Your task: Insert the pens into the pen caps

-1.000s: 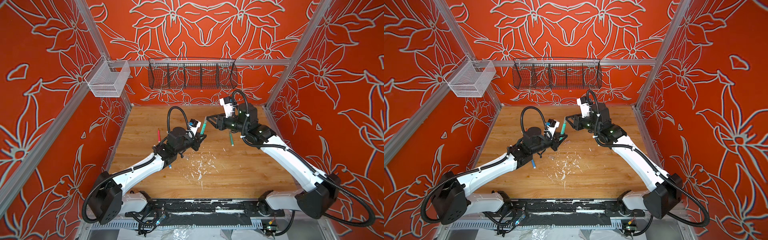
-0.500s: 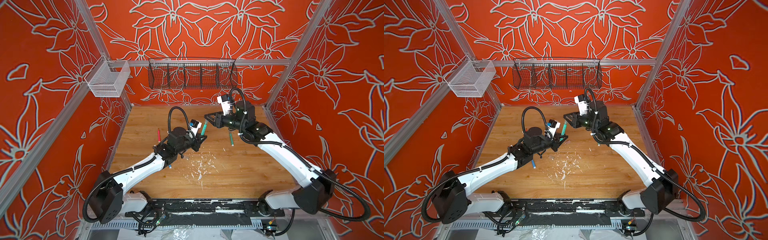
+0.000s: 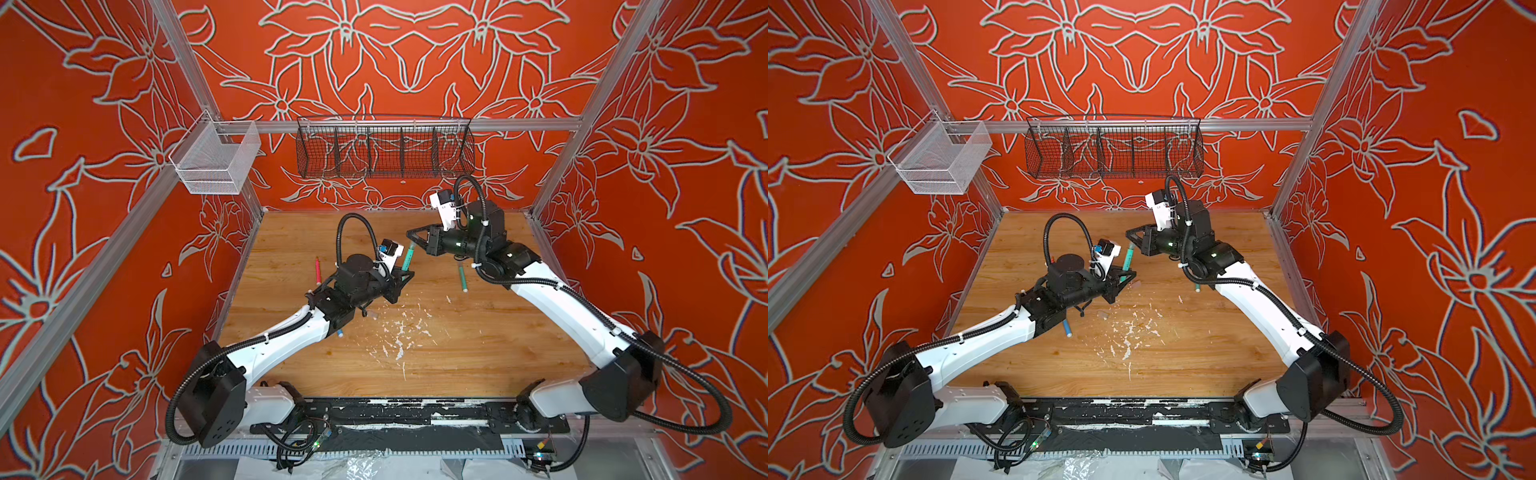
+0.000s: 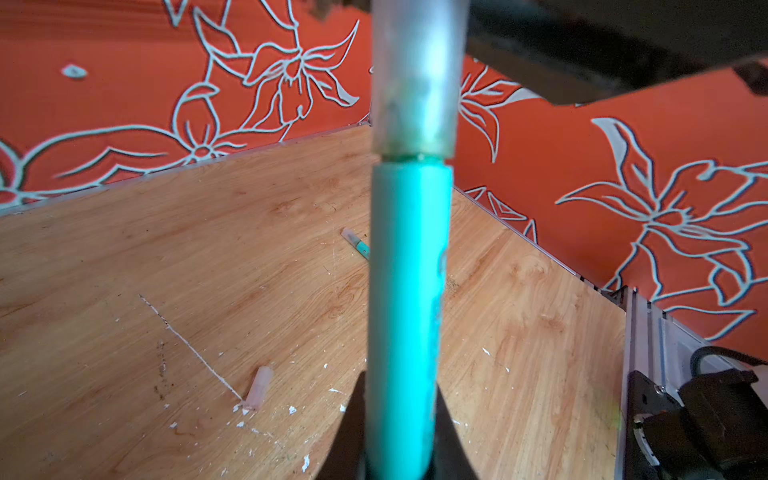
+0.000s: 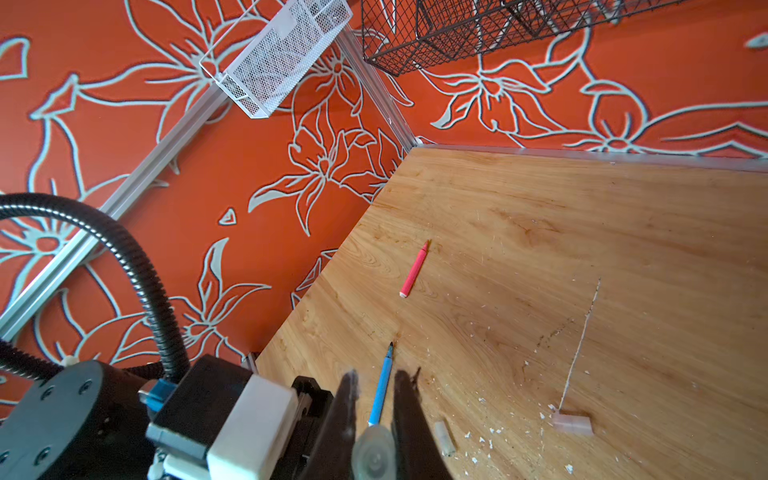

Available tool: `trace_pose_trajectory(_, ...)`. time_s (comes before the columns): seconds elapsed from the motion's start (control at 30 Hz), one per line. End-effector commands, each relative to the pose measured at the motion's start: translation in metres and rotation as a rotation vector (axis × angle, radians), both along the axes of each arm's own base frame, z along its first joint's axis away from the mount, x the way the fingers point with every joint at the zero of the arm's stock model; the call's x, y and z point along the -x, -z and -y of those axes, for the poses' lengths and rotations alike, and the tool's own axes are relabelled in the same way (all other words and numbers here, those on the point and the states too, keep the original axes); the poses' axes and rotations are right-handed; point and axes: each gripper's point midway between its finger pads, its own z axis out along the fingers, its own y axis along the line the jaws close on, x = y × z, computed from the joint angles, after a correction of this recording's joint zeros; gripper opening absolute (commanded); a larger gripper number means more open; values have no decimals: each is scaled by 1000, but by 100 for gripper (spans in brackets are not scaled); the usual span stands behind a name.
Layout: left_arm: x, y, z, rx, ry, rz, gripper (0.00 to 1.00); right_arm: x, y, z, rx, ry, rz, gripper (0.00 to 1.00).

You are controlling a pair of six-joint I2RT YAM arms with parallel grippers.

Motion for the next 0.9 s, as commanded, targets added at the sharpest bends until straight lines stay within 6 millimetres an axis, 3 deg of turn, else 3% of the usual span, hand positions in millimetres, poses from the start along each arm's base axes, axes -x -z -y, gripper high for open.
trace_pose_trajectory(0.0,-3,-16,5,31,1,23,0,8,6,-2,-19,-33,-31,0)
trace_pose_trajectory(0.17,-15,-34,1,51,-45,66,0,19,27,-7,10,-63,-78,0)
trace_pose_trajectory(0.67,-54,-119,-19,190,-203,226,0,43,72,-3,79,-80,-161,0)
trace_pose_trajectory(0.87,-70,-153,-33,227,-250,314,0,57,100,-6,99,-100,-228,0)
